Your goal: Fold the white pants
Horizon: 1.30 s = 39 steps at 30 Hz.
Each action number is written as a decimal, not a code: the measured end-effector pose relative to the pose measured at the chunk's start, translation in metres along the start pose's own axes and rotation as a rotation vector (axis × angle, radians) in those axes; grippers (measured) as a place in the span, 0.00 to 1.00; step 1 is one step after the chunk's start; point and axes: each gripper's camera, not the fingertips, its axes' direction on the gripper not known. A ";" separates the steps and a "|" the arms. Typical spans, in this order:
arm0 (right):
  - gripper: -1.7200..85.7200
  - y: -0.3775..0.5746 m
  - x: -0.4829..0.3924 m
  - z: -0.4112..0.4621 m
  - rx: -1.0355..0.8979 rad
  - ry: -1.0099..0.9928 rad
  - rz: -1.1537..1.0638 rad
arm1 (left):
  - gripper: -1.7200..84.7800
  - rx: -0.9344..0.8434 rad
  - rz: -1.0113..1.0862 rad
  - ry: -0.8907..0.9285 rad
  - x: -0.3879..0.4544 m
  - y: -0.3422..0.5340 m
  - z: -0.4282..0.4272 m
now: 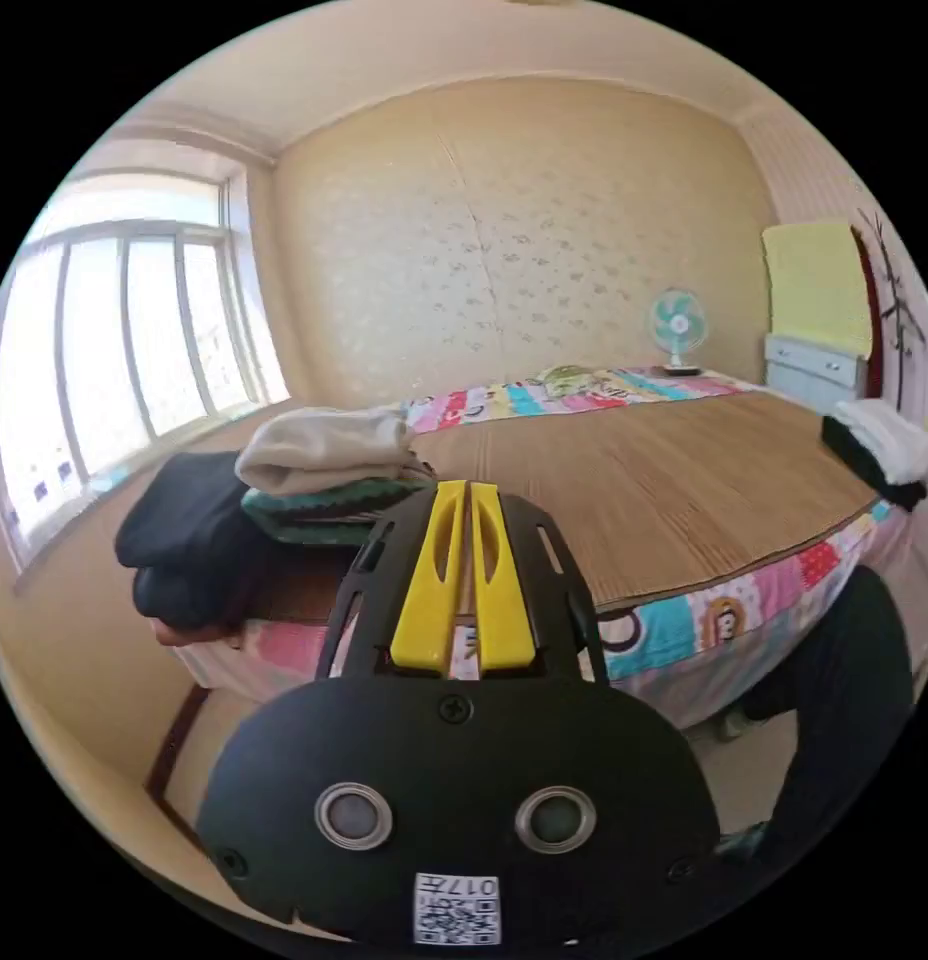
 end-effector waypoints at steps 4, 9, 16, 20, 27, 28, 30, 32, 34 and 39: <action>0.04 -0.001 0.108 0.032 -0.100 -0.113 0.283 | 0.02 0.013 -0.112 0.553 -0.014 -0.009 0.026; 0.14 -0.053 0.146 0.070 -0.081 -0.067 0.330 | 0.03 -0.062 0.037 0.289 0.009 -0.005 0.021; 0.09 -0.171 0.184 0.132 -0.058 -0.030 0.518 | 0.02 -0.023 -0.242 0.400 -0.060 0.032 0.000; 0.04 -0.246 0.057 0.122 0.024 0.143 0.130 | 0.01 0.056 -0.270 0.343 -0.089 0.043 -0.032; 0.03 -0.206 -0.198 0.181 -0.271 -0.473 -0.656 | 0.01 0.097 -0.287 0.373 -0.092 0.042 -0.034; 0.03 -0.160 -0.235 0.195 -0.368 -0.546 -0.772 | 0.01 0.103 -0.292 0.379 -0.092 0.042 -0.033; 0.03 -0.085 -0.272 0.208 -0.507 -0.701 -0.875 | 0.01 0.107 -0.291 0.389 -0.088 0.042 -0.028; 0.03 -0.013 -0.293 0.213 -0.629 -0.874 -0.894 | 0.01 0.098 -0.281 0.382 -0.088 0.041 -0.027; 0.03 0.064 -0.301 0.210 -0.724 -1.036 -0.846 | 0.01 0.083 -0.271 0.368 -0.091 0.040 -0.028; 0.03 0.107 -0.261 0.205 -0.724 -1.112 -0.628 | 0.01 0.072 -0.288 0.336 -0.115 0.045 -0.032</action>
